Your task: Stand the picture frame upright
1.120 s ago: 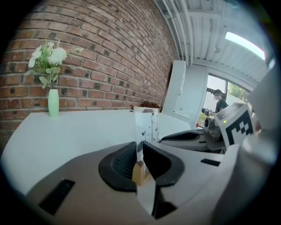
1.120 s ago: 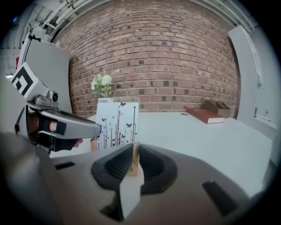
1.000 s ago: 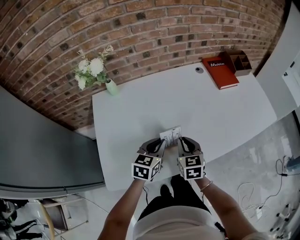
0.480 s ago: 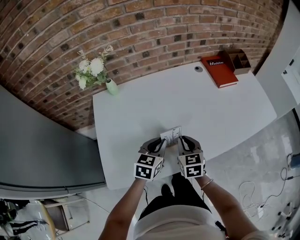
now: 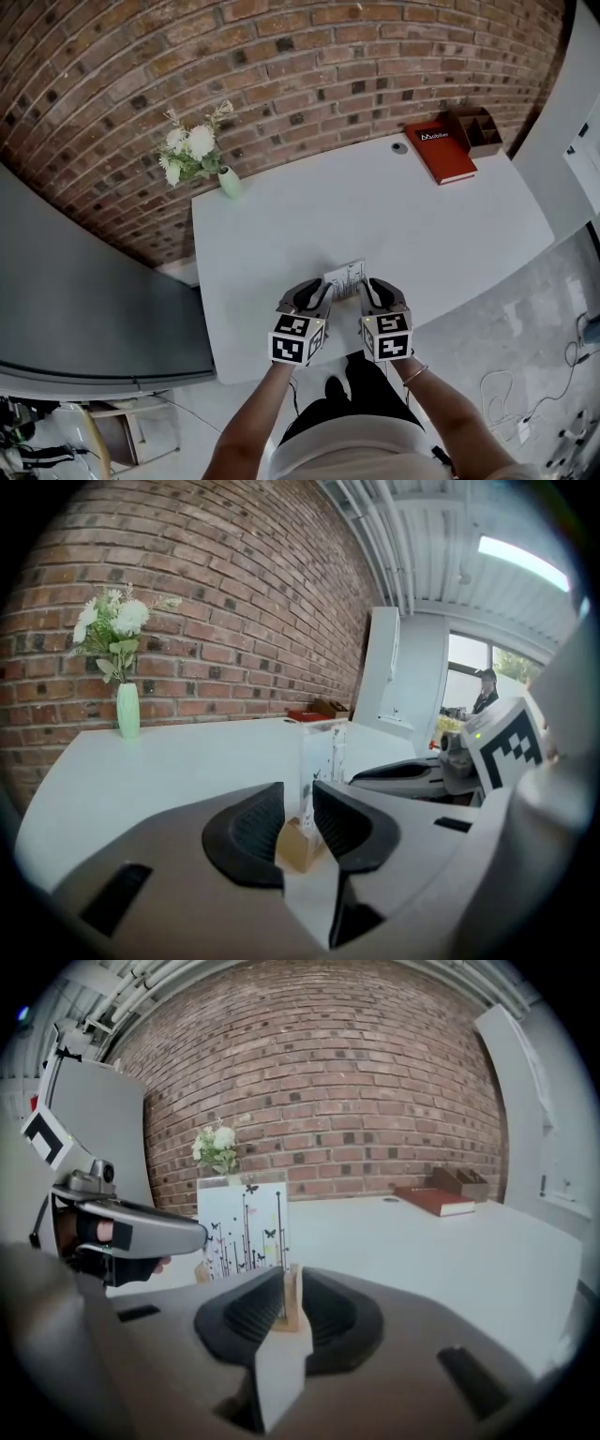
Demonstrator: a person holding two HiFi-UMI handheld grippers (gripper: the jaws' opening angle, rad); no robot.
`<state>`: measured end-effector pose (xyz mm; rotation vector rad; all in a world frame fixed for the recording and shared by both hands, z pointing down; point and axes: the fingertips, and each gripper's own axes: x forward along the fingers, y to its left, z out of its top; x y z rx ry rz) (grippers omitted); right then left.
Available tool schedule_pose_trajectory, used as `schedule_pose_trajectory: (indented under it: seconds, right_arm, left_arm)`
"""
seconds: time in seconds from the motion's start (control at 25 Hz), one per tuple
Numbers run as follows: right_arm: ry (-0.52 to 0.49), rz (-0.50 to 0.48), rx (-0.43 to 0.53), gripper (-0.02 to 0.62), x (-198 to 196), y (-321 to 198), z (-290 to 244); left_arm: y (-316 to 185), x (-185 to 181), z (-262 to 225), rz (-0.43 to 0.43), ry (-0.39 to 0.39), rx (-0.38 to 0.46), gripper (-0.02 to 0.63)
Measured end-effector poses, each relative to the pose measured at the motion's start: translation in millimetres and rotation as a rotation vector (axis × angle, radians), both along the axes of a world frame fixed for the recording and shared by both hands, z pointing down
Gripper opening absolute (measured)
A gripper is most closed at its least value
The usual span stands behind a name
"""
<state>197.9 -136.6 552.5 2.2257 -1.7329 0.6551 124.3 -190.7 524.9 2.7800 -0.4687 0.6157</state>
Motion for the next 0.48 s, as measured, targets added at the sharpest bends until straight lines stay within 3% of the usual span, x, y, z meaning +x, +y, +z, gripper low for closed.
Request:
schedule_pose_trajectory:
  seconds: [0.48]
  right_arm:
    - [-0.054,0.026,0.068,0.049,-5,33,-39]
  left_arm:
    - [1,-37,-29,-0.129,0.075,0.008,0.071]
